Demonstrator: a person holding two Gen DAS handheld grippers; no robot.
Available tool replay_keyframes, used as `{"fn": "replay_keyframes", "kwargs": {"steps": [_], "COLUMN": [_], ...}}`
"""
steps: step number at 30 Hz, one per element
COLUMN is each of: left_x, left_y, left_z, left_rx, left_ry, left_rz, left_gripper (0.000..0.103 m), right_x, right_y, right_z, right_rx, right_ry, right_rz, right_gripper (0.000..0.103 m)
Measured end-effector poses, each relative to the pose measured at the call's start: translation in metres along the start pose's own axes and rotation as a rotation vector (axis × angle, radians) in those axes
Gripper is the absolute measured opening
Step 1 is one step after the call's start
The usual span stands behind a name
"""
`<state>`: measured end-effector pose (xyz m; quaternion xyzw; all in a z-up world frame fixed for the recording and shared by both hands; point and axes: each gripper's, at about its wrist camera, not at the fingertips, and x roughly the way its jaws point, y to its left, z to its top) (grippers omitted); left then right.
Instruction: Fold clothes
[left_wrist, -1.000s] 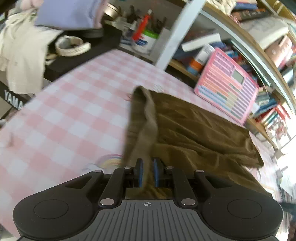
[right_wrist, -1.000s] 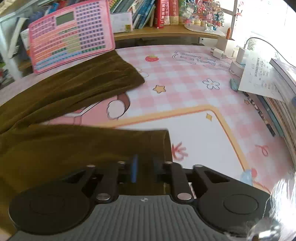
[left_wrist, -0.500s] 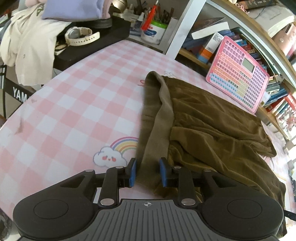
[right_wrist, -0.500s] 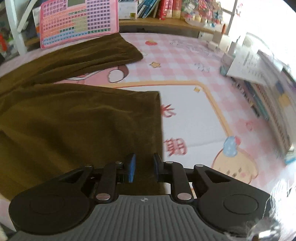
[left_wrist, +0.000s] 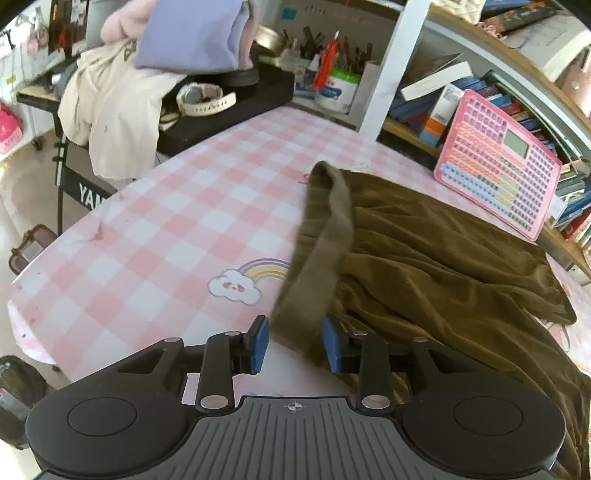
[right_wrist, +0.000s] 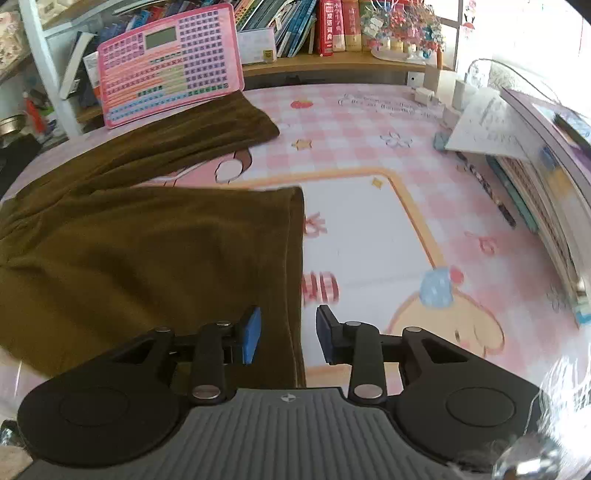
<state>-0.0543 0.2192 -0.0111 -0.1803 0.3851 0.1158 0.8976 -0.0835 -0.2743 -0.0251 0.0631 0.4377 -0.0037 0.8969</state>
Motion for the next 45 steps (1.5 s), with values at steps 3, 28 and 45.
{"fn": "replay_keyframes", "kwargs": {"steps": [3,28,45], "left_x": [-0.012,-0.065,-0.039], "left_y": [-0.018,-0.106,-0.083], "left_z": [-0.012,-0.077,-0.055], "left_rx": [0.026,0.305,0.430], "left_ry": [-0.004,0.027,0.112], "left_rz": [-0.013,-0.136,-0.247], "left_gripper": [0.039,0.079,0.083], "right_x": [-0.014,-0.043,-0.046], "right_y": [-0.005,0.015,0.088], "right_z": [-0.015,-0.056,-0.059], "right_rx": [0.000,-0.028,0.045], "right_ry": [-0.002,0.019,0.015], "right_rz": [0.034,0.067,-0.069], "right_gripper": [0.036,0.067,0.090]}}
